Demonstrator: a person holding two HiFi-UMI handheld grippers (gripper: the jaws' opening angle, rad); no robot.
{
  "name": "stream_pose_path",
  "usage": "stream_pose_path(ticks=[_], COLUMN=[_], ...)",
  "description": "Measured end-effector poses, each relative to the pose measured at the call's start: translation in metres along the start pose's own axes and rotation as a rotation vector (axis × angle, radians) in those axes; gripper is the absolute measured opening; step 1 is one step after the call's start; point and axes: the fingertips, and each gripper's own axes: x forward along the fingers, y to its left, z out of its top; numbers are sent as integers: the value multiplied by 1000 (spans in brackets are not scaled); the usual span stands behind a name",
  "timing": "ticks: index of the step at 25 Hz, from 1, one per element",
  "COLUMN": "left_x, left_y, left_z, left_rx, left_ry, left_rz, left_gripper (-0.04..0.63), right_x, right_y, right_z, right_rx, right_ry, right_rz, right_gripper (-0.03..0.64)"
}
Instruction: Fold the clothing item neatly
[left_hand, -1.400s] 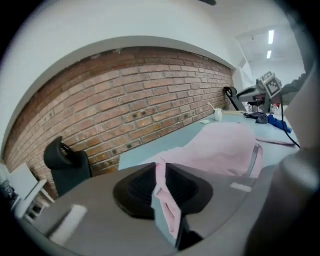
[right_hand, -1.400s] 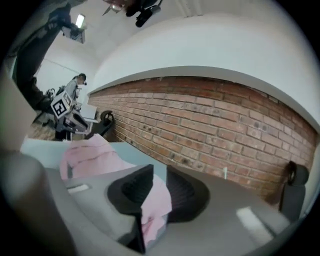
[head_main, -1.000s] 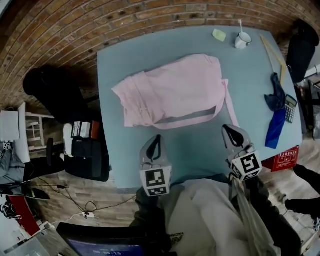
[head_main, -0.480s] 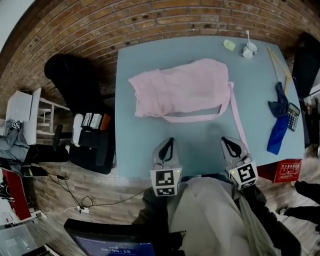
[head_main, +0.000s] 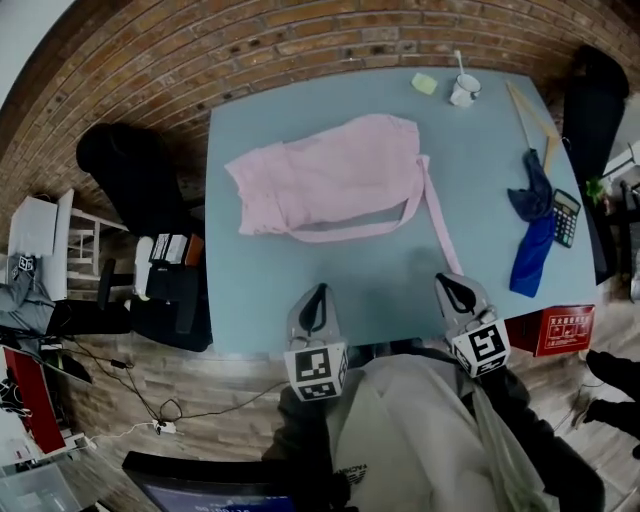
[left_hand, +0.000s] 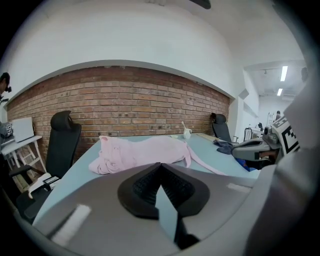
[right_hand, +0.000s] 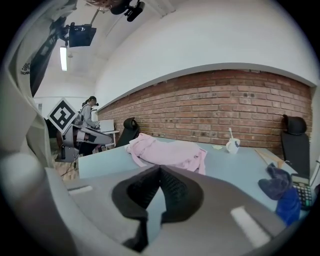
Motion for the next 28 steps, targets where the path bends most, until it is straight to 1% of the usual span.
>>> stream_pose_path(ticks=[4,9,14,28], left_x=[-4,2,9,14], left_y=[-2,-24,-38,-52], left_z=[2,4,6,1], left_rx=[2,18,35,52], left_ry=[-10,-8,-12,1], left_rz=[7,-20,-48,-63], left_gripper=[6,6,6,6], right_x=[-3,-16,-24,-24], right_y=[3,-9,-15,-19], right_z=[3,3,2,-2], right_rx=[-12,-19,-4,-19], right_ry=[-8,-23,-25,-21], right_rz=[5,-26,-46,-28], right_gripper=[2,1,0,0])
